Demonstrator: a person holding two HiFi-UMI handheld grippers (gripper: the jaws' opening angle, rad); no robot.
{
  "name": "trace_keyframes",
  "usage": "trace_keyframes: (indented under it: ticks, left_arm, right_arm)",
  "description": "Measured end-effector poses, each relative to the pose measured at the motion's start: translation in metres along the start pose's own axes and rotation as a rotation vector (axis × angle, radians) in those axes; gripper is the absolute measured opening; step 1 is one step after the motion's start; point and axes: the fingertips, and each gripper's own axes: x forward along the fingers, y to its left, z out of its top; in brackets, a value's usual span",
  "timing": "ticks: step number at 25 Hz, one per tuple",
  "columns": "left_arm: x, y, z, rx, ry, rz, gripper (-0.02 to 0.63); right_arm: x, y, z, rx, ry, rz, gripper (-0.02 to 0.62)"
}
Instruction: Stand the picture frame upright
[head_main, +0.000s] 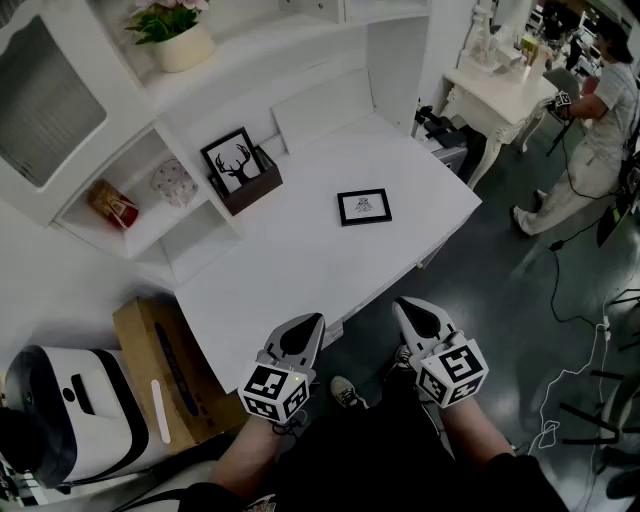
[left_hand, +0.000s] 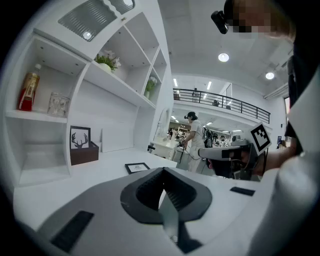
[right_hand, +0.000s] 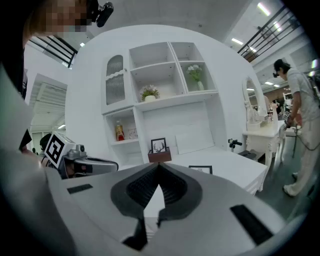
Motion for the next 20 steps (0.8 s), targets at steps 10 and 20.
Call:
trace_keyframes:
  ticks: [10, 20]
  left_arm:
    - [0.0020, 0.0022, 0.0002, -0.006, -0.003, -0.007, 0.005]
    - [0.0028, 0.0019, -0.0007, -0.015, -0.004, -0.012, 0.005]
  right_arm:
    - [0.0051, 0.0033, 0.0023, -0.006, -0.021, 0.018, 0.003]
    - [0.0043, 0.0040, 0.0006, -0.021, -0.005, 0.015, 0.003]
